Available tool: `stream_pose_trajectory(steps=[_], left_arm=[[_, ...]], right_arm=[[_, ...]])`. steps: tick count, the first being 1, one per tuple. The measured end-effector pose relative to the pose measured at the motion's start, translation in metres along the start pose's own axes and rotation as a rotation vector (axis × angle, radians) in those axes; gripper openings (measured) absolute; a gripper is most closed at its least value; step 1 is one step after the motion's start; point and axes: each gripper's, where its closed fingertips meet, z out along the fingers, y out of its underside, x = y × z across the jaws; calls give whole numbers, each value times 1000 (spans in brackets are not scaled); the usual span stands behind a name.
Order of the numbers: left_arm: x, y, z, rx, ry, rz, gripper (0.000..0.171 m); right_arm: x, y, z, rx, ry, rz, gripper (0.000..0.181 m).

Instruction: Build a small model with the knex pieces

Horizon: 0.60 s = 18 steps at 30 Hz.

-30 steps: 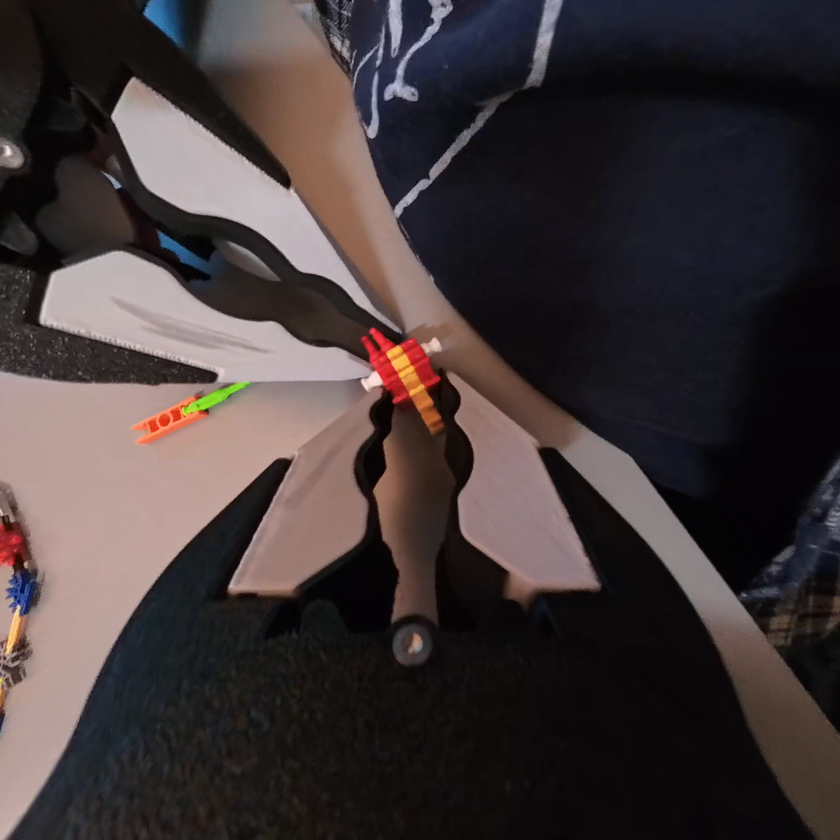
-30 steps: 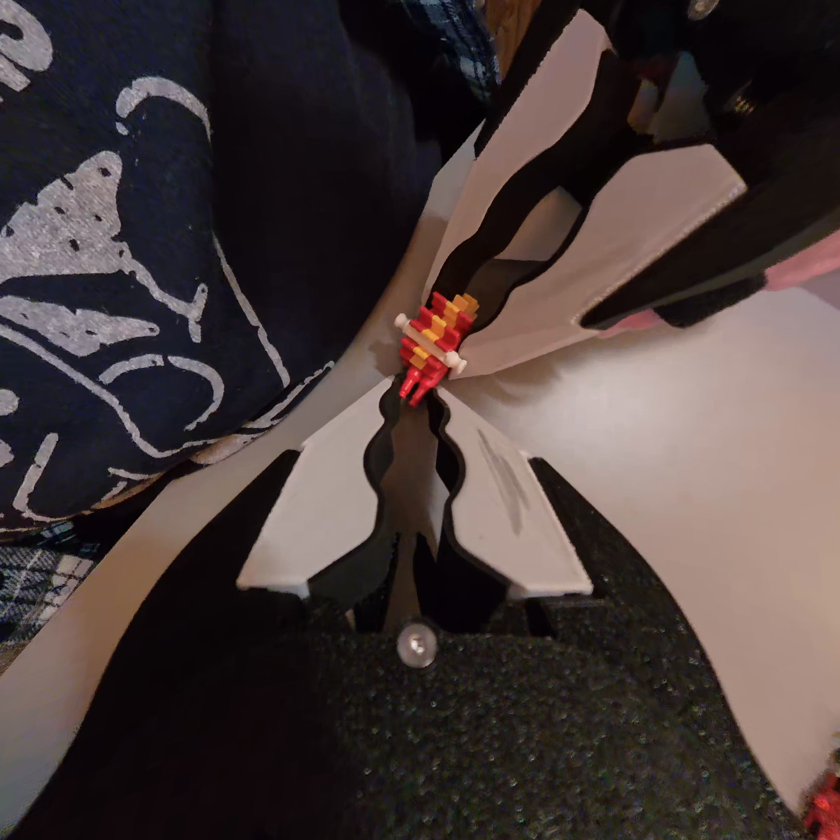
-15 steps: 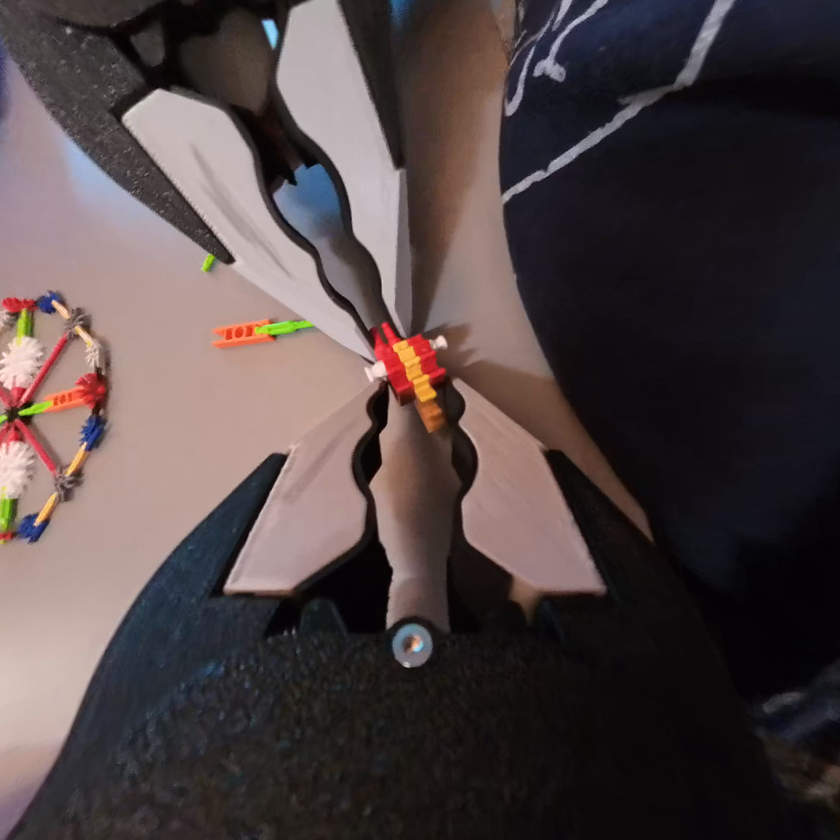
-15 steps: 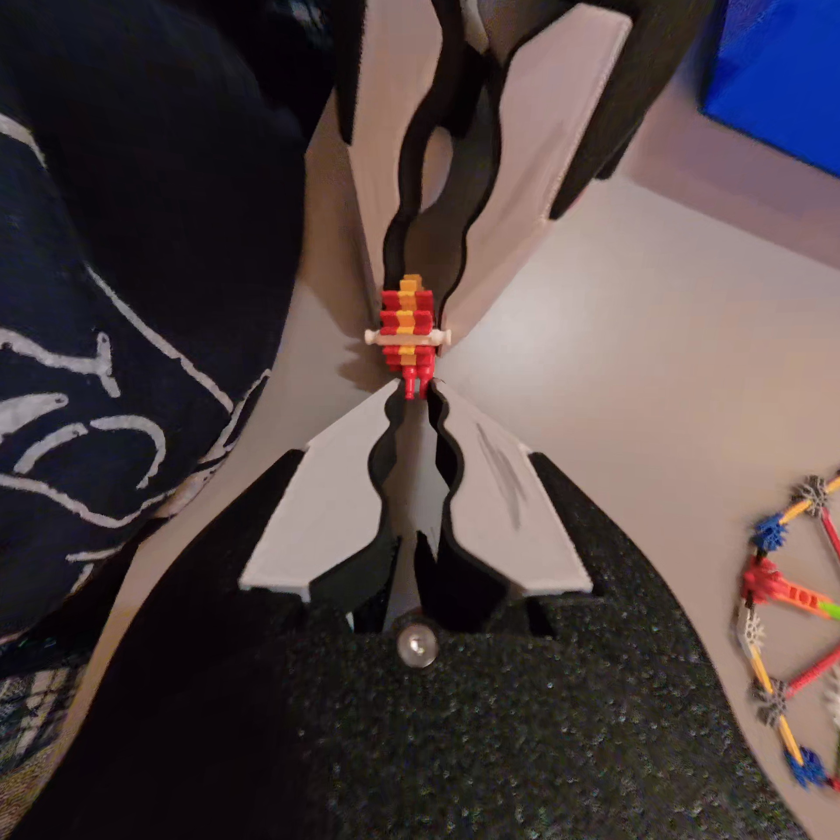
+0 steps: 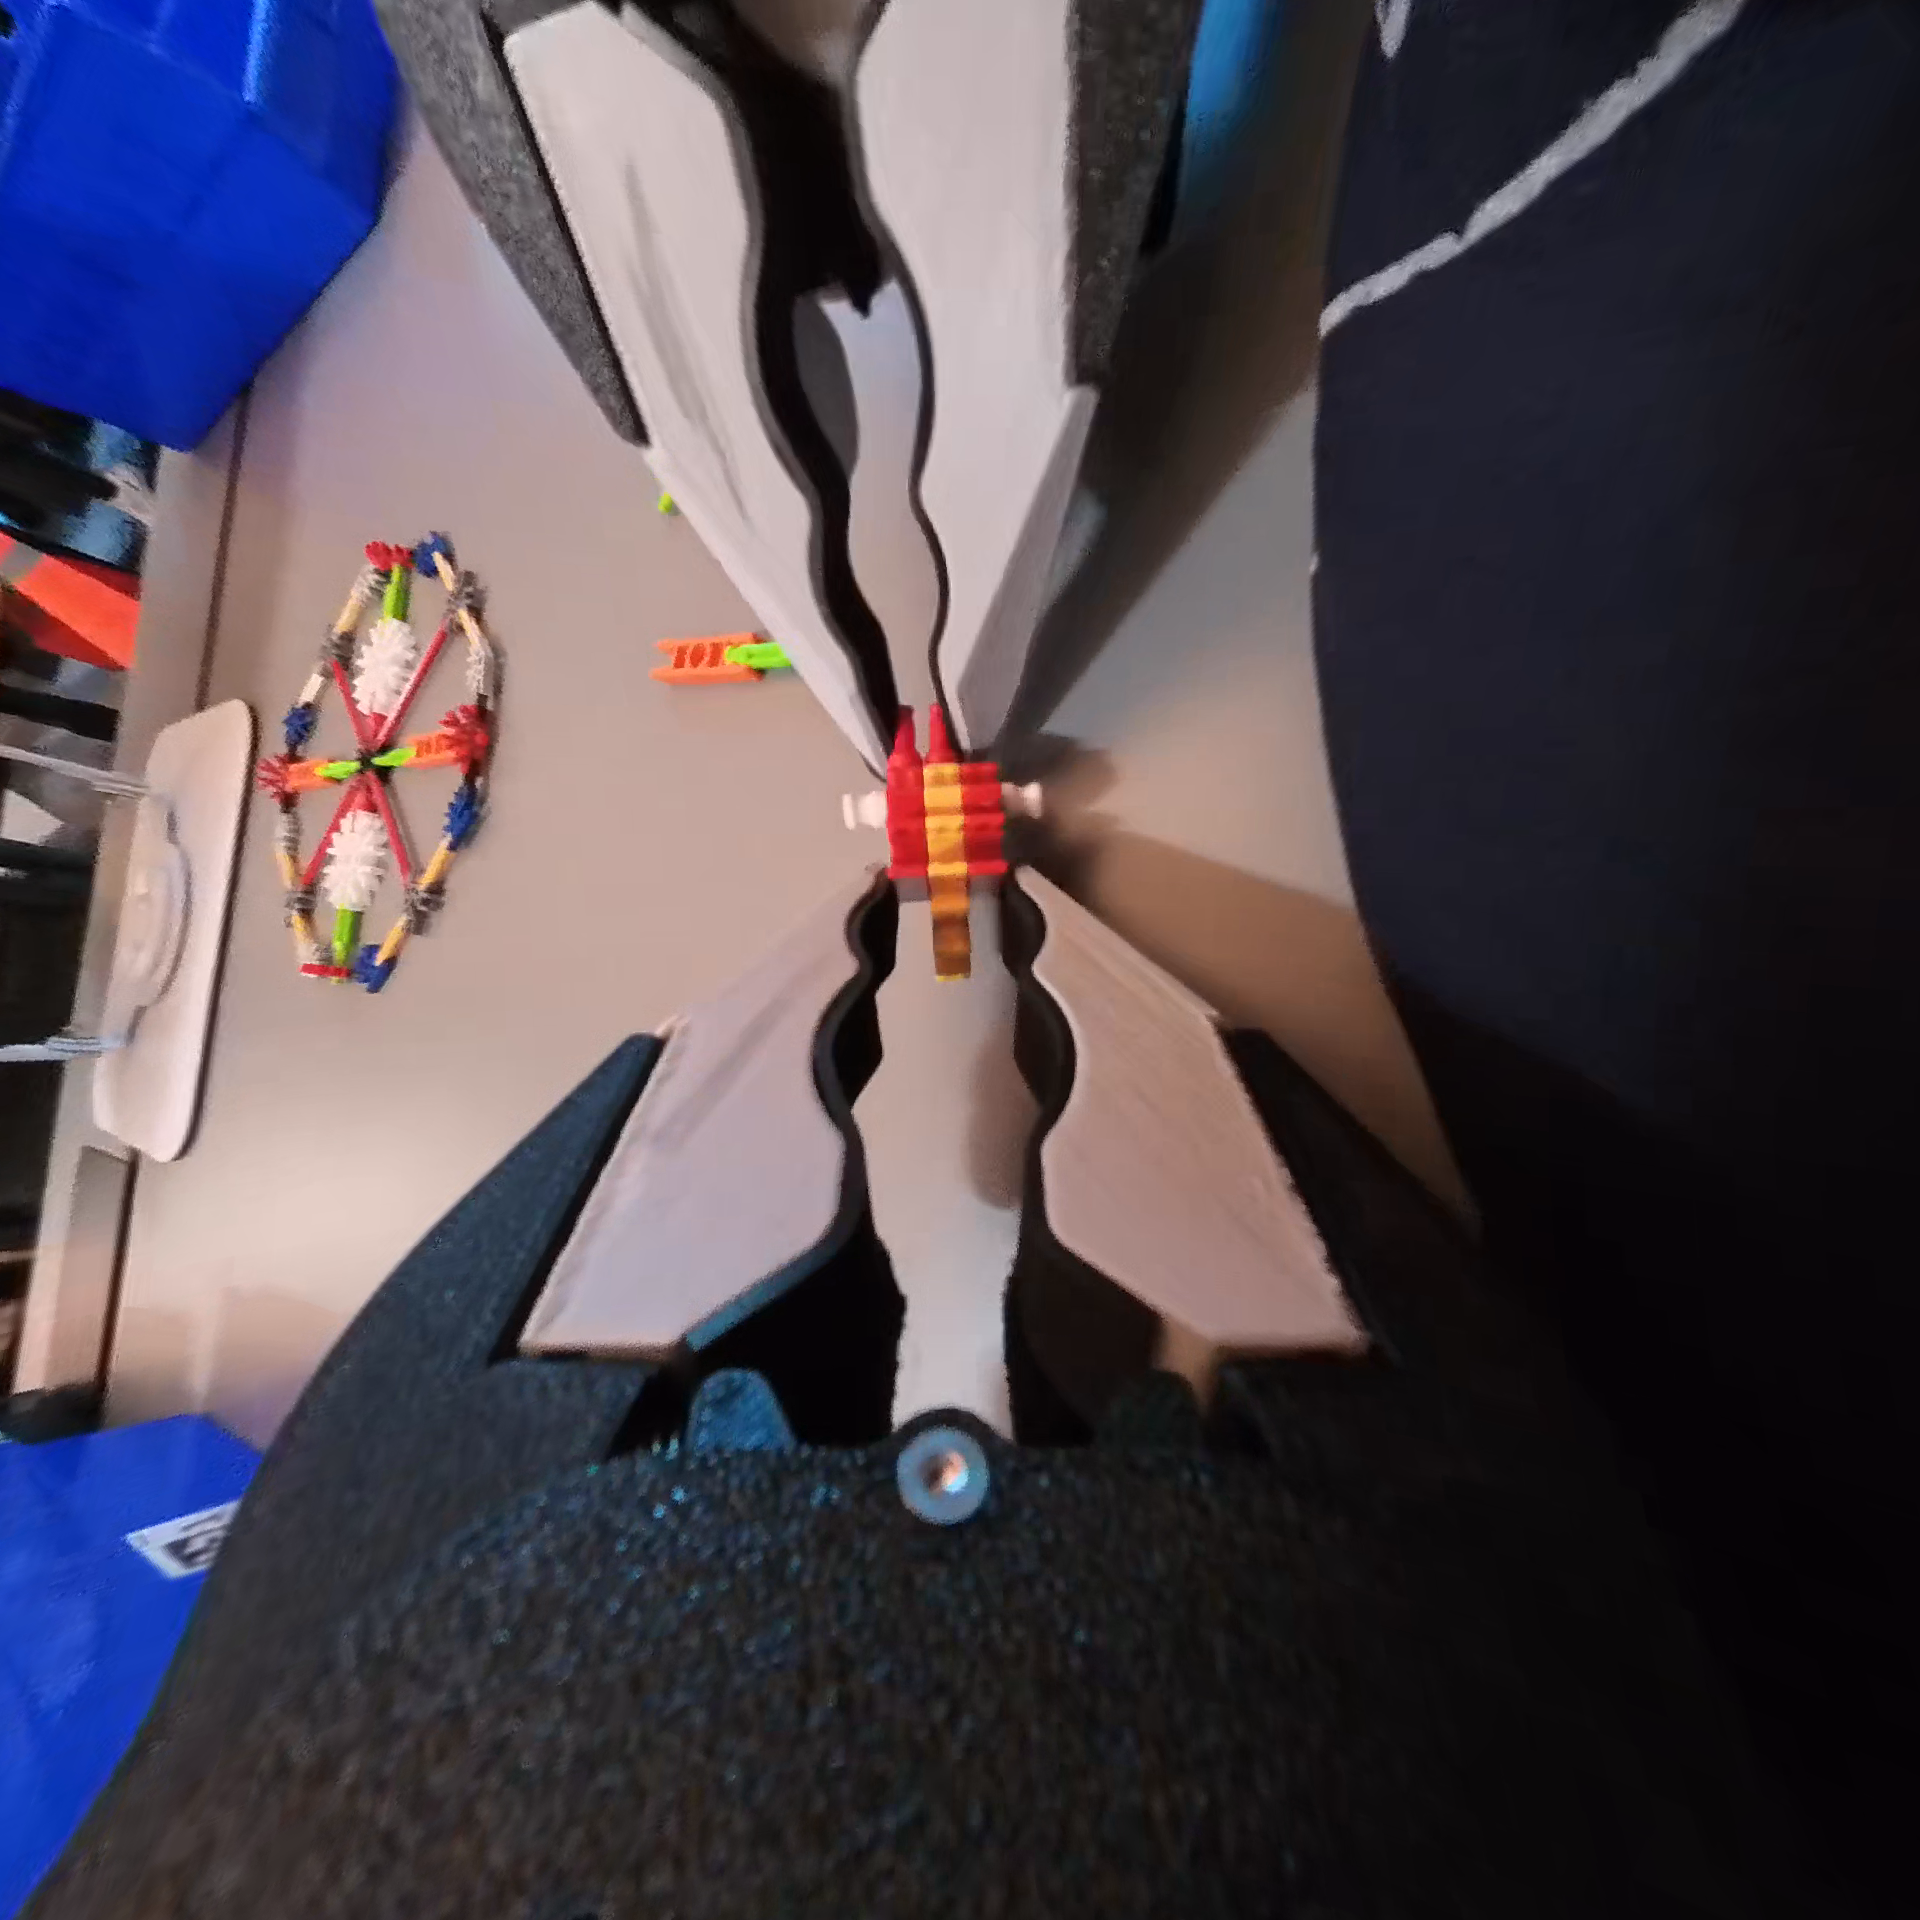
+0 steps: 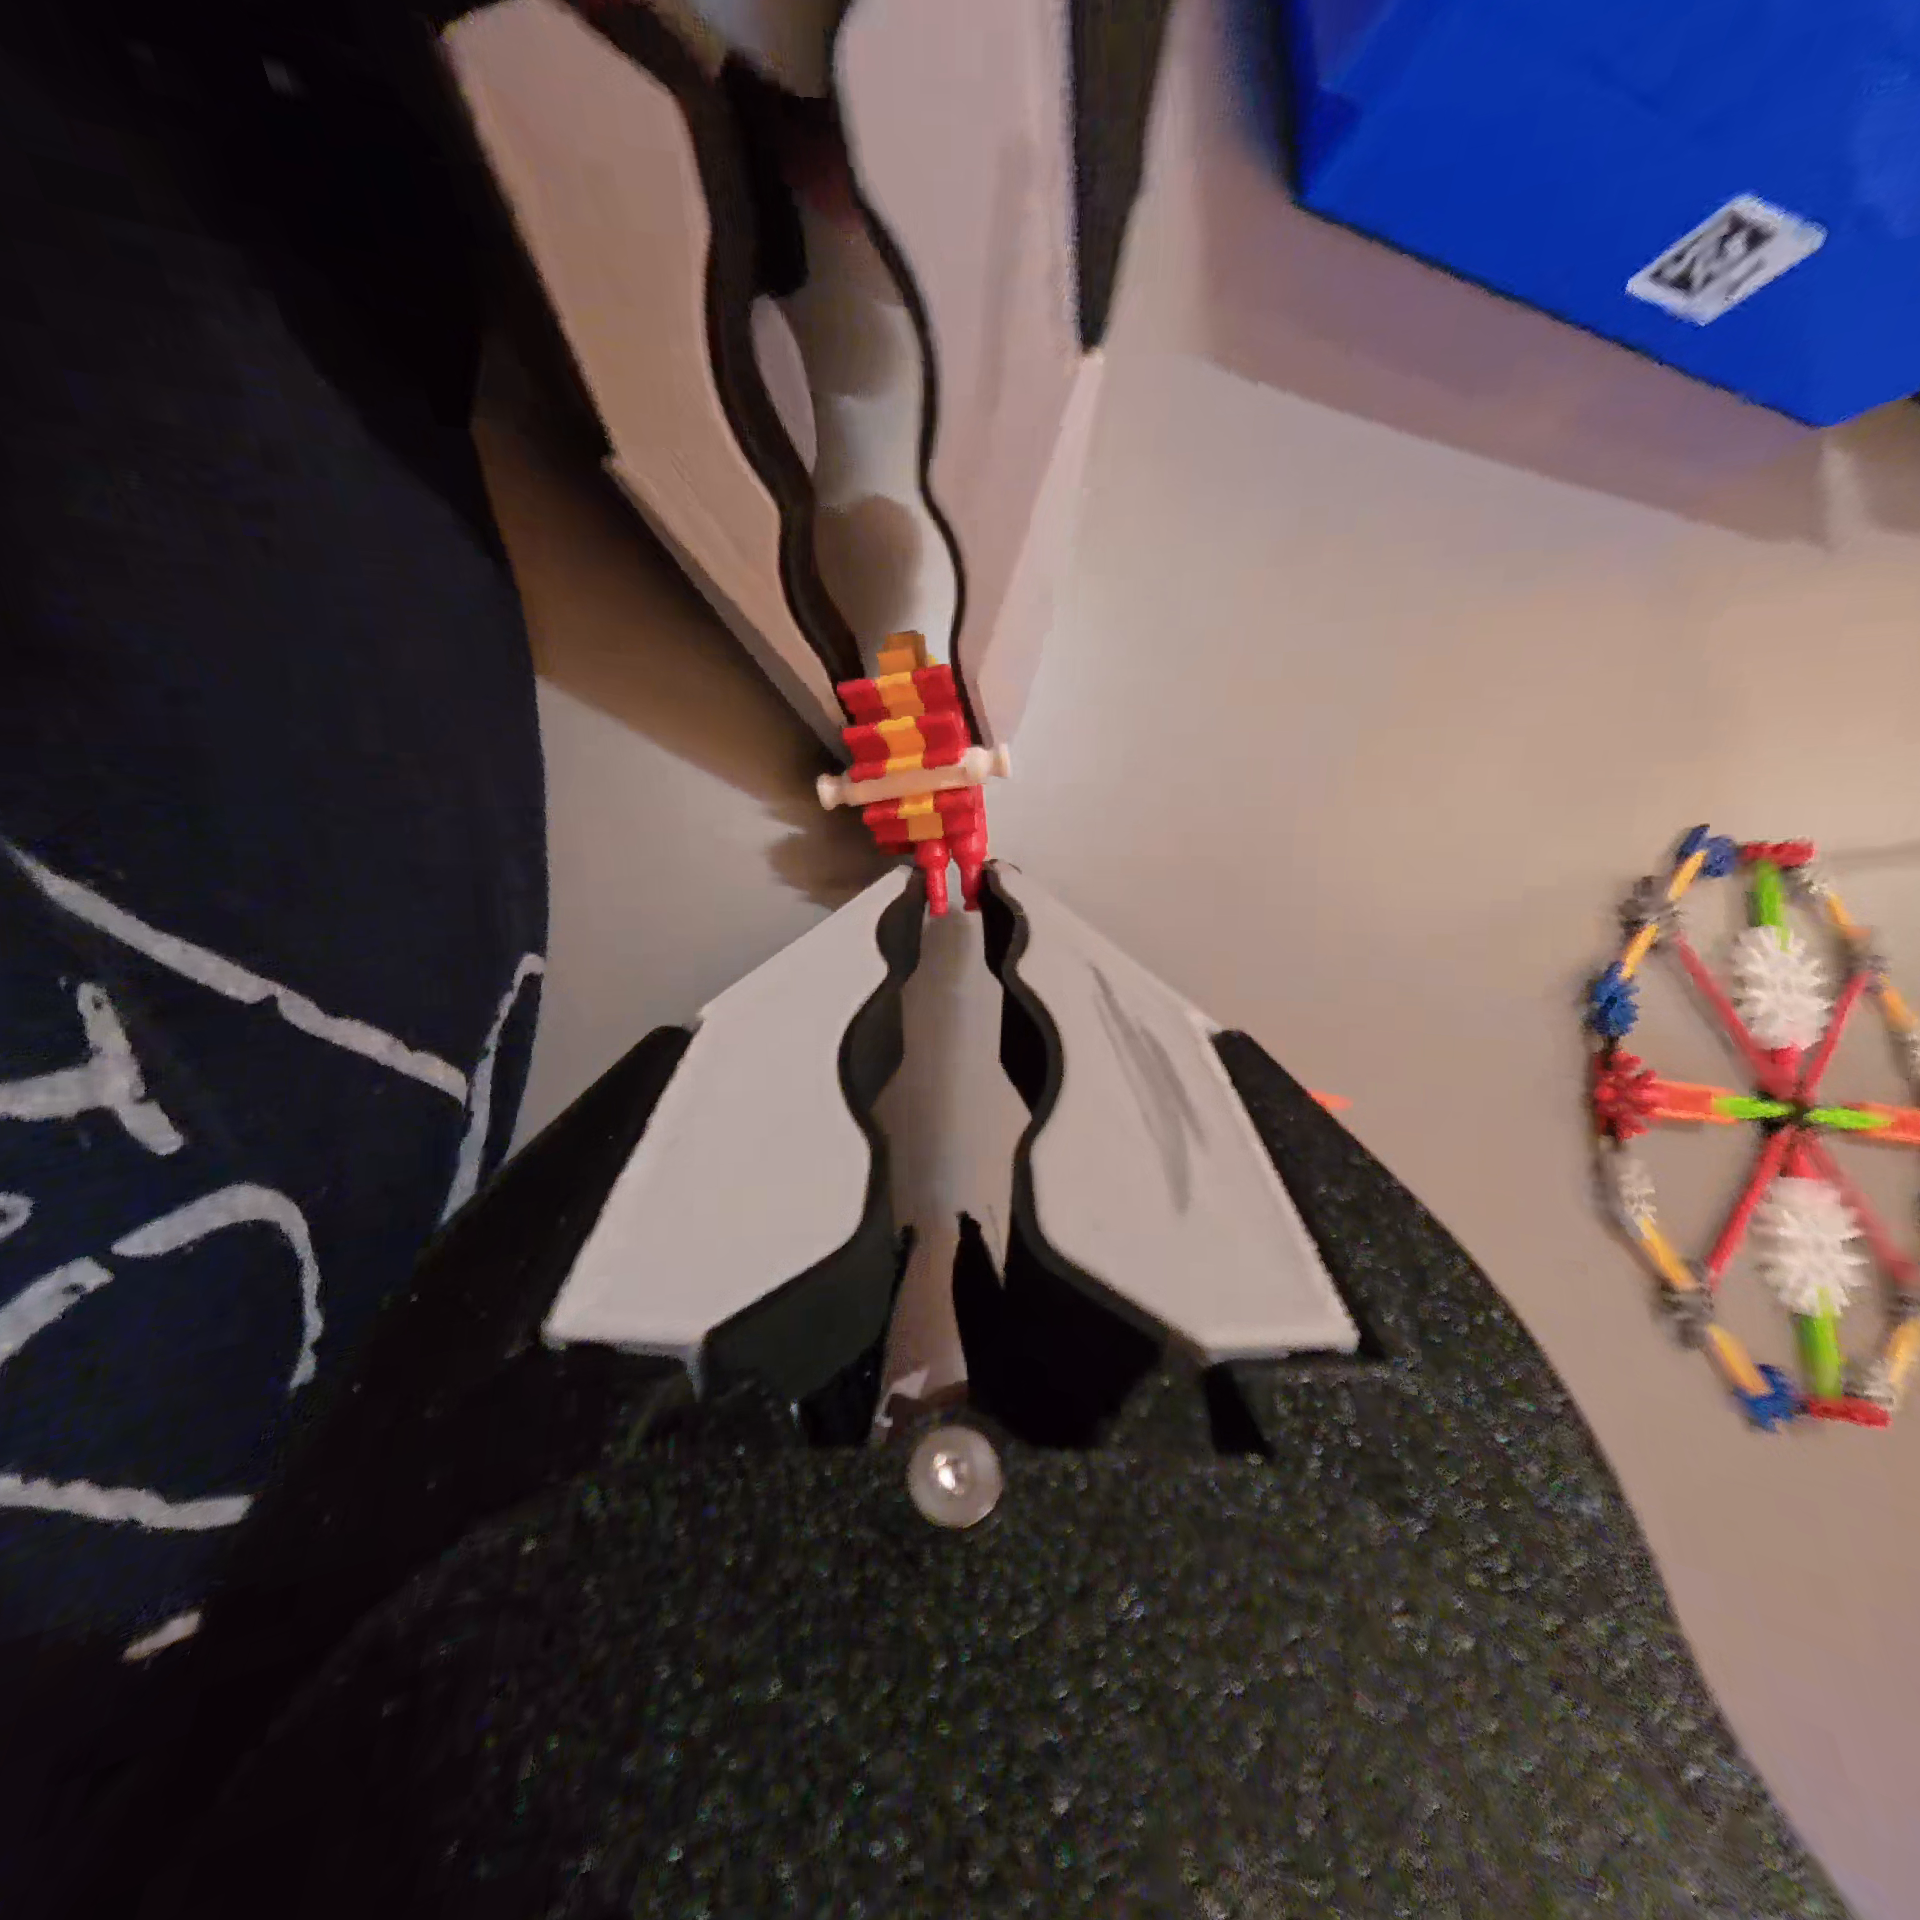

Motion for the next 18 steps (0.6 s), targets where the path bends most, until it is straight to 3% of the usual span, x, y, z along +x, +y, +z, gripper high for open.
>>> stream_pose_trajectory(steps=[6, 11, 18], left_arm=[[-6, 3, -2, -10, -91, 159, 18], [-12, 3, -3, -4, -145, 280, 18], [-12, 6, -2, 7, -133, 313, 18]], right_arm=[[4, -8, -12, 137, -160, 292, 6], [5, -6, -8, 136, -225, 376, 5], [5, -5, -5, 151, -265, 410, 2]])
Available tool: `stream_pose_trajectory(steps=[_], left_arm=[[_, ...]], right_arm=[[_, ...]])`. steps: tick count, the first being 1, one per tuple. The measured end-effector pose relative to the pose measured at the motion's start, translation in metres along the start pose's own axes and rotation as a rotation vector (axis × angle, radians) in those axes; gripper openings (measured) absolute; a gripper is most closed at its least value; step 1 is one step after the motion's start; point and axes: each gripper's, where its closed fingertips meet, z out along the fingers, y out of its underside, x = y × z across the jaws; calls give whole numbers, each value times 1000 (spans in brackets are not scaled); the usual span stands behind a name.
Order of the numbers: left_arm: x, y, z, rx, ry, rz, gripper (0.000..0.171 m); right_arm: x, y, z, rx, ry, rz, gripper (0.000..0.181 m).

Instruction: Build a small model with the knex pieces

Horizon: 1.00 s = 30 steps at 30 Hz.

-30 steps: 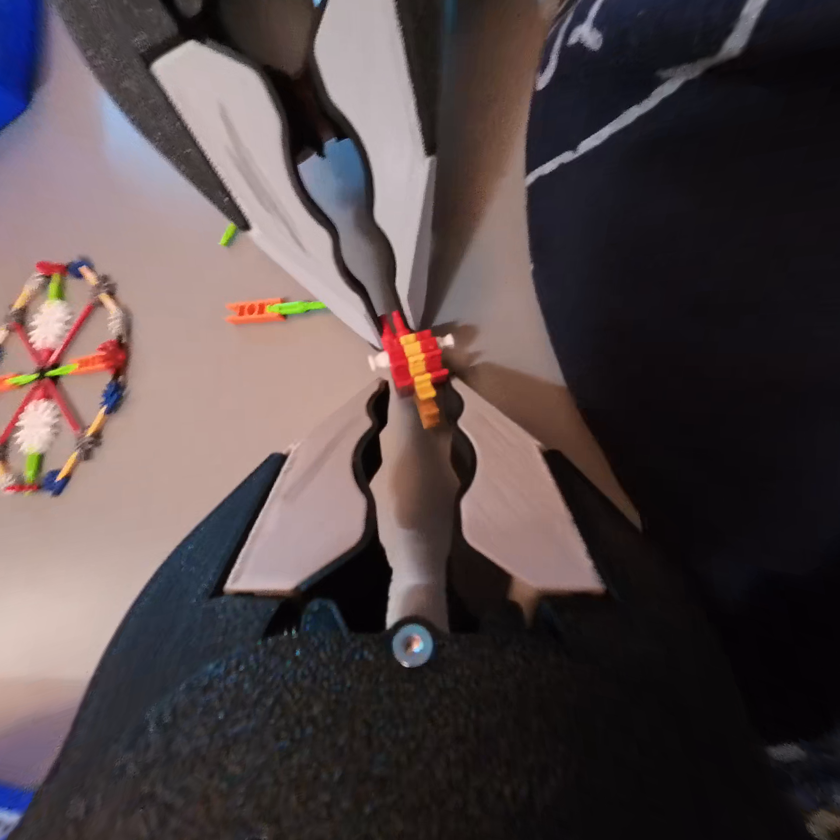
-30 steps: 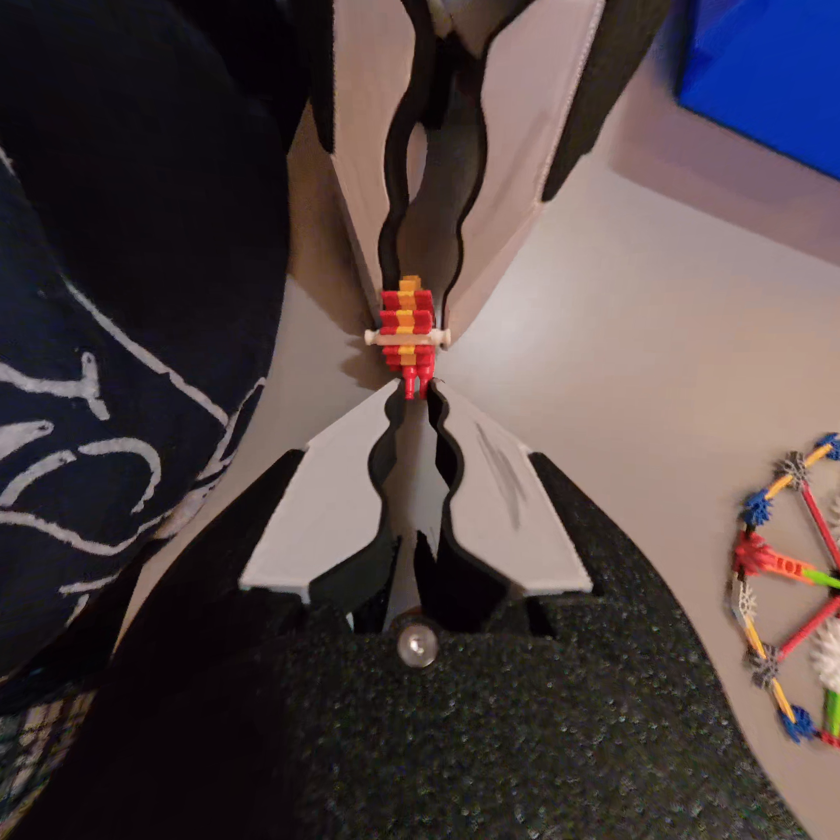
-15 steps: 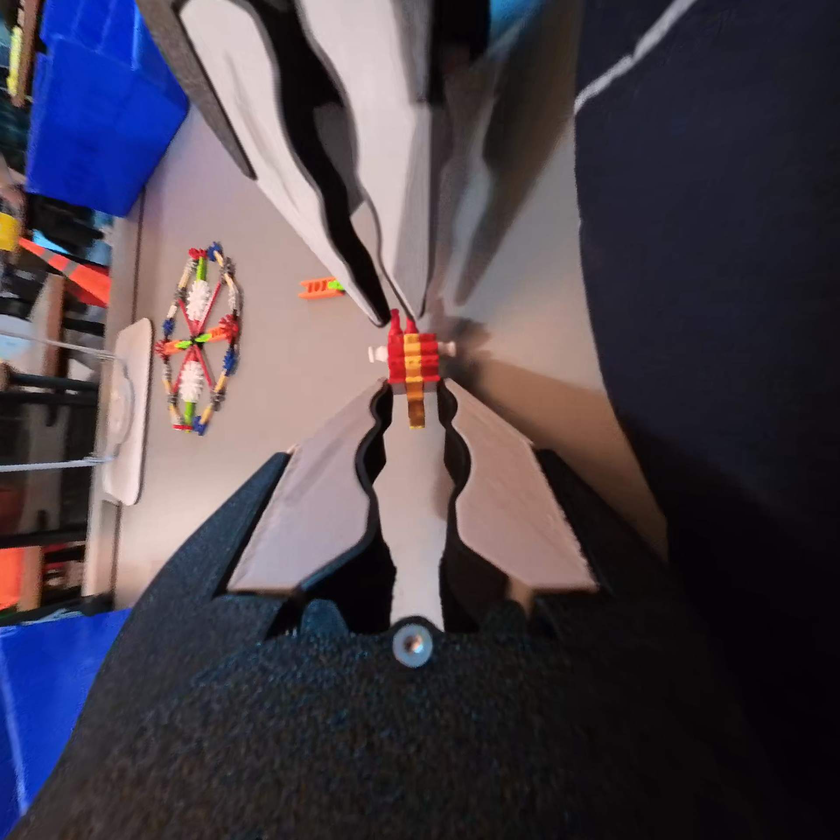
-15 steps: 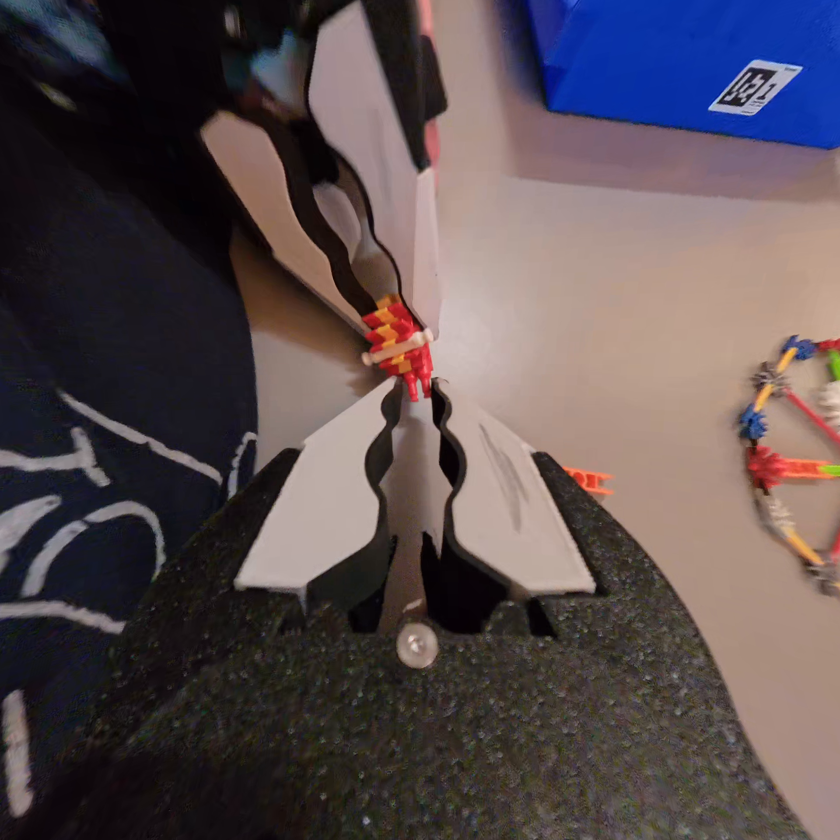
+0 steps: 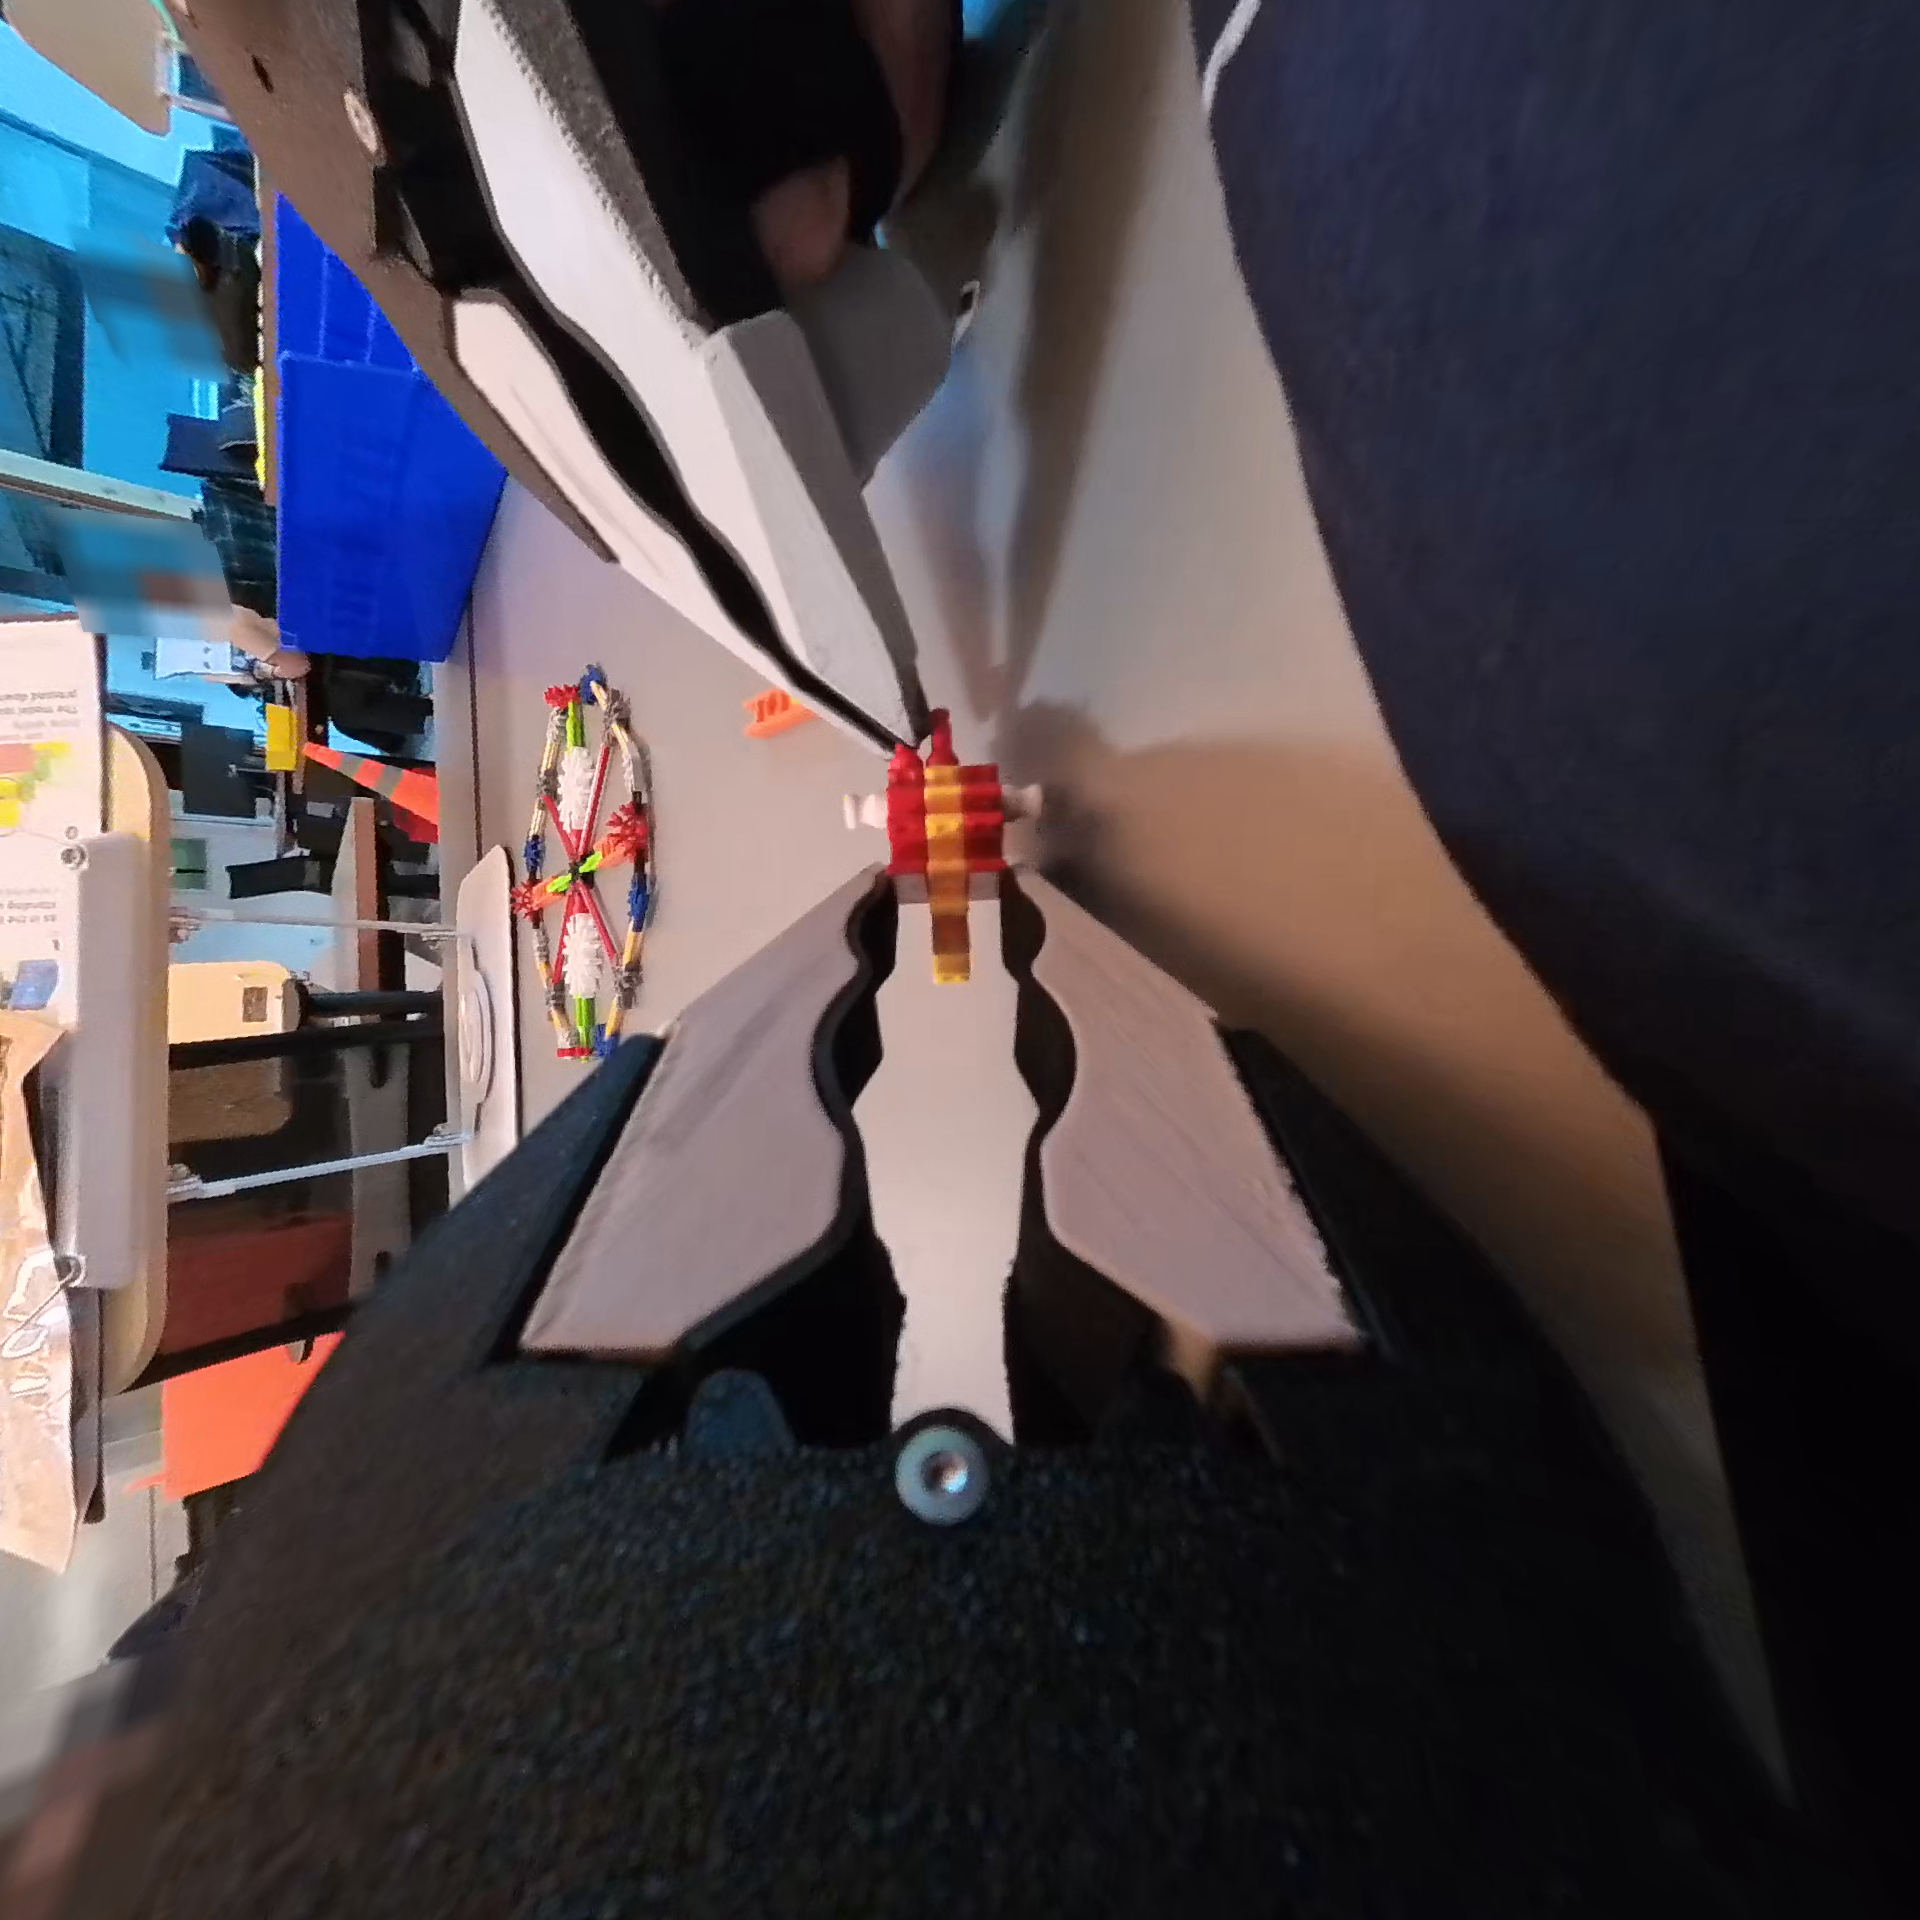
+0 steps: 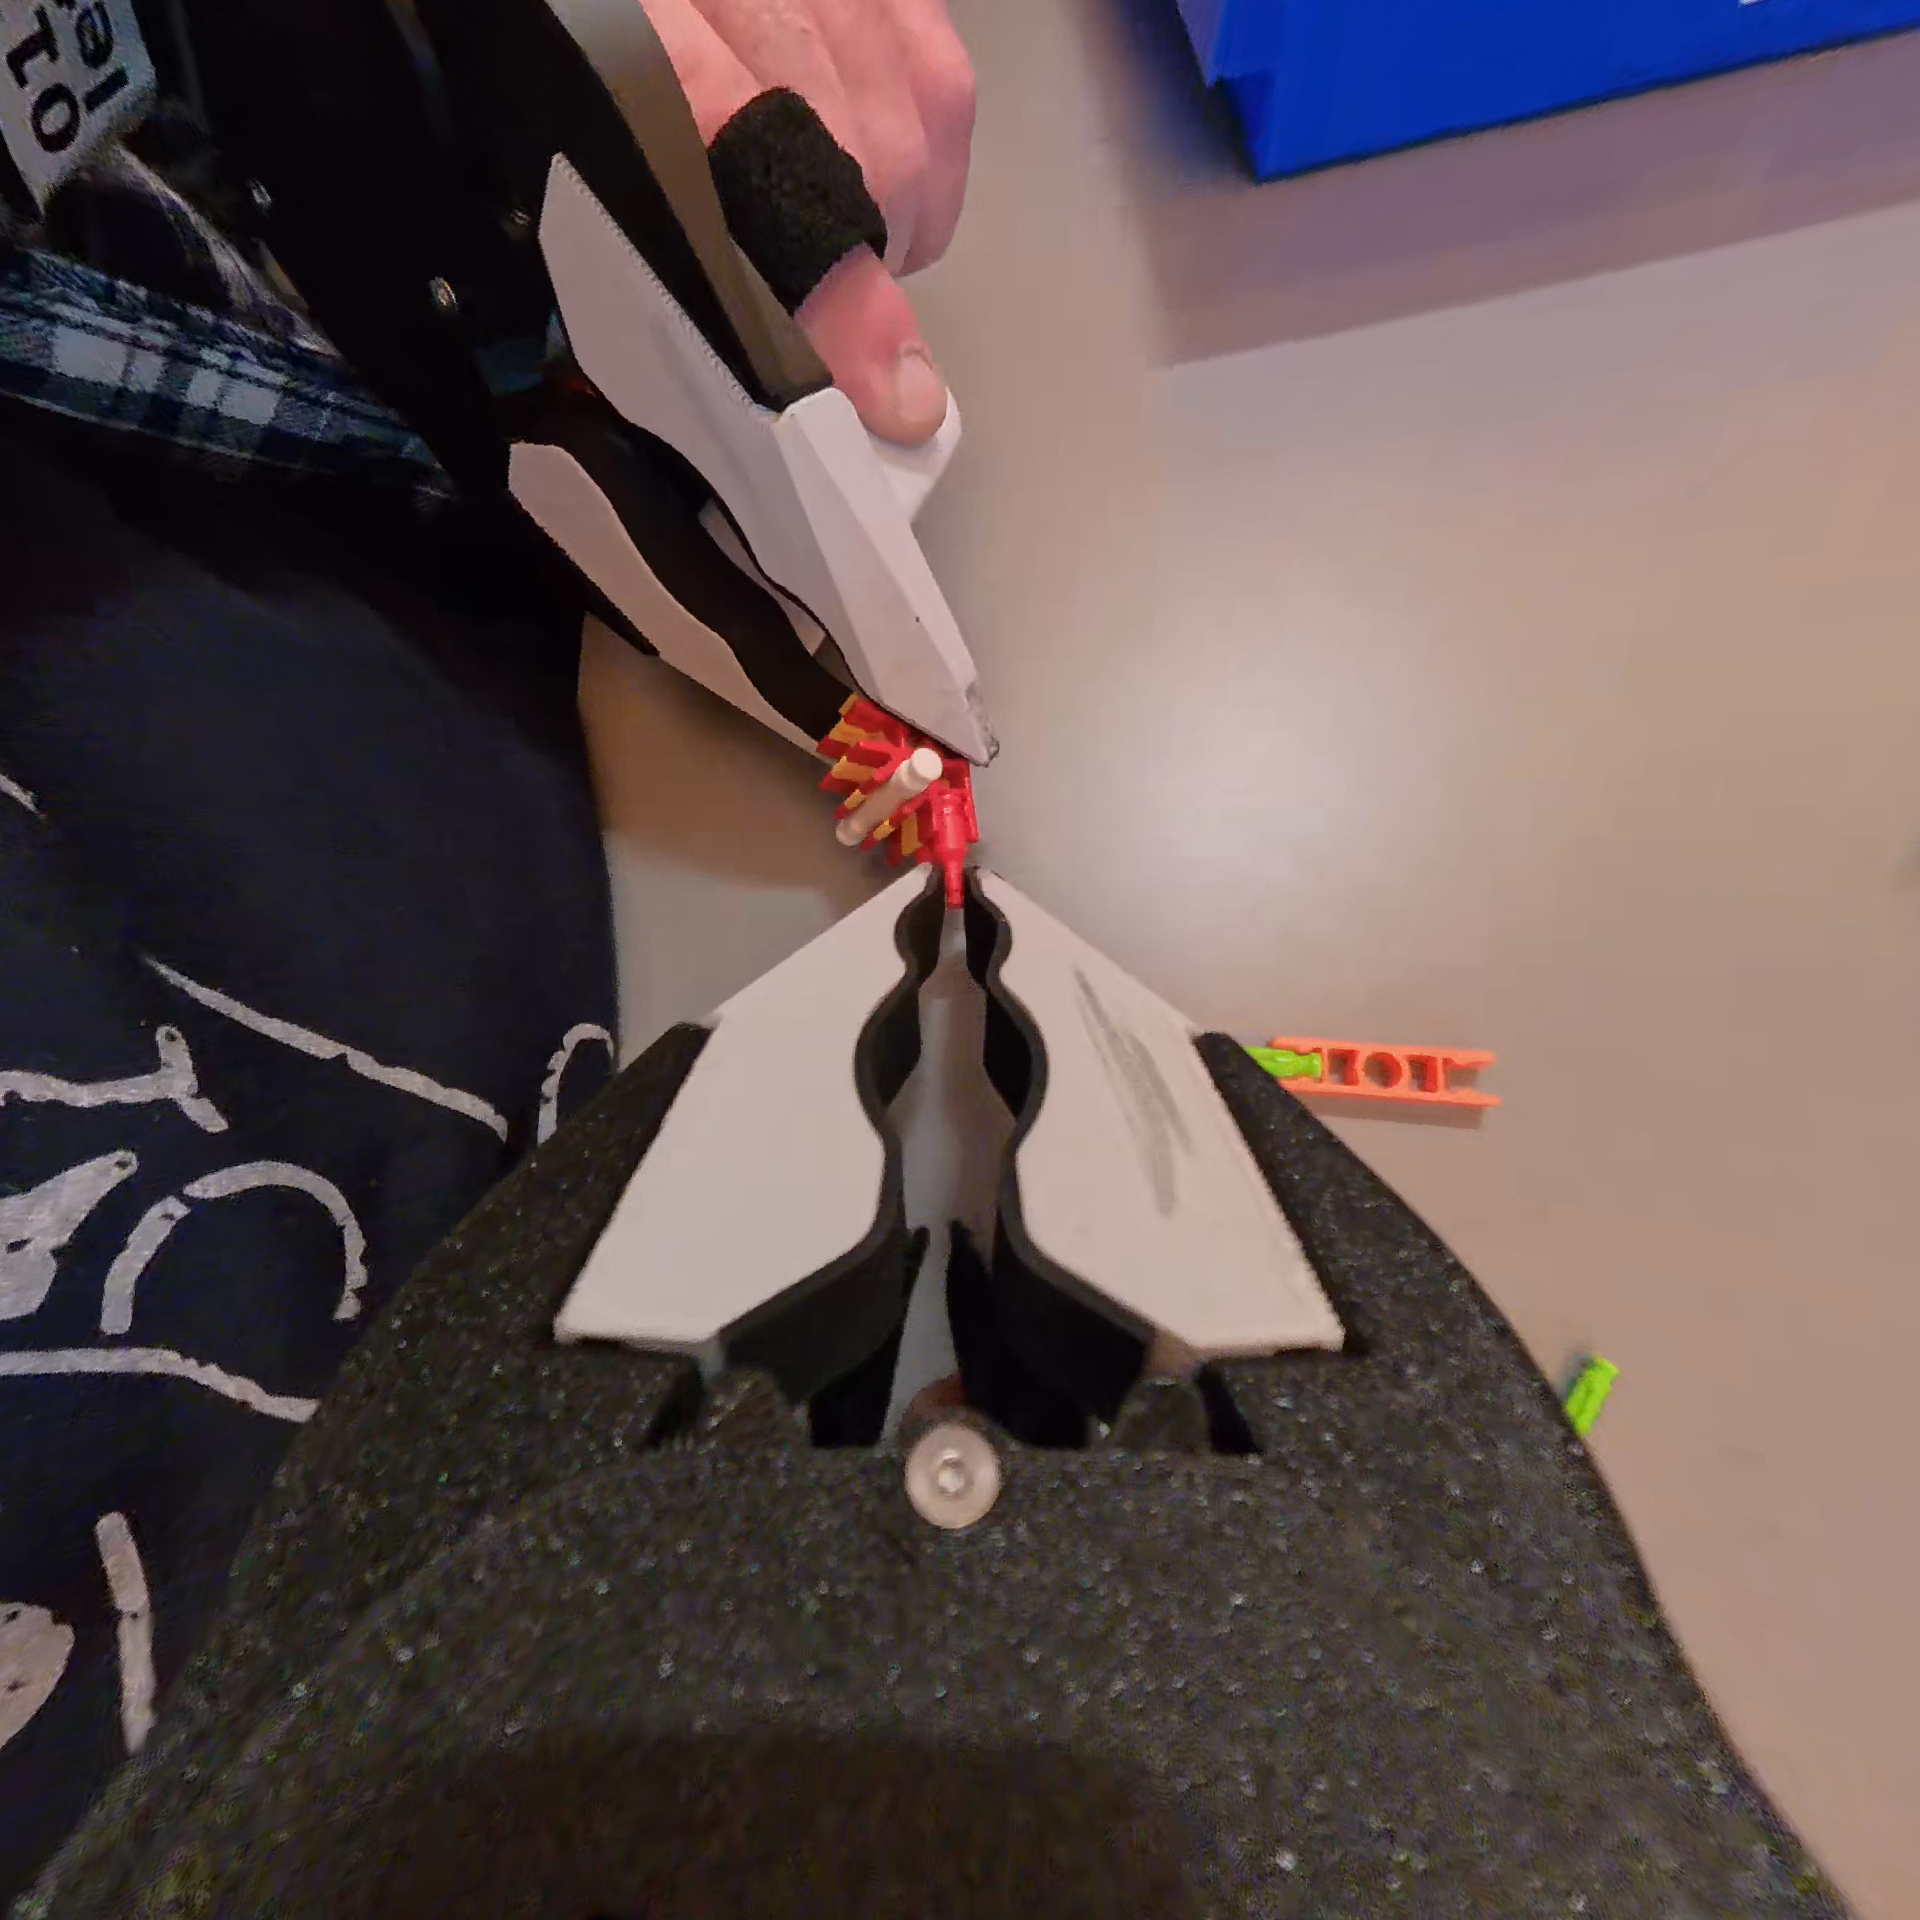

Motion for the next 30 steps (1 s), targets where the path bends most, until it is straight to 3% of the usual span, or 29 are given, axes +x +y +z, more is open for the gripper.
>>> stream_pose_trajectory(steps=[9, 21, 30], left_arm=[[4, 0, -1, 78, 158, -93, 17], [6, 0, -3, 176, 407, -214, 17], [9, 2, -2, 229, 510, -304, 18]], right_arm=[[5, 6, 8, -93, 134, -231, 1], [12, 9, 13, -194, 129, -564, 0], [14, 9, 16, -215, 92, -659, 0]])
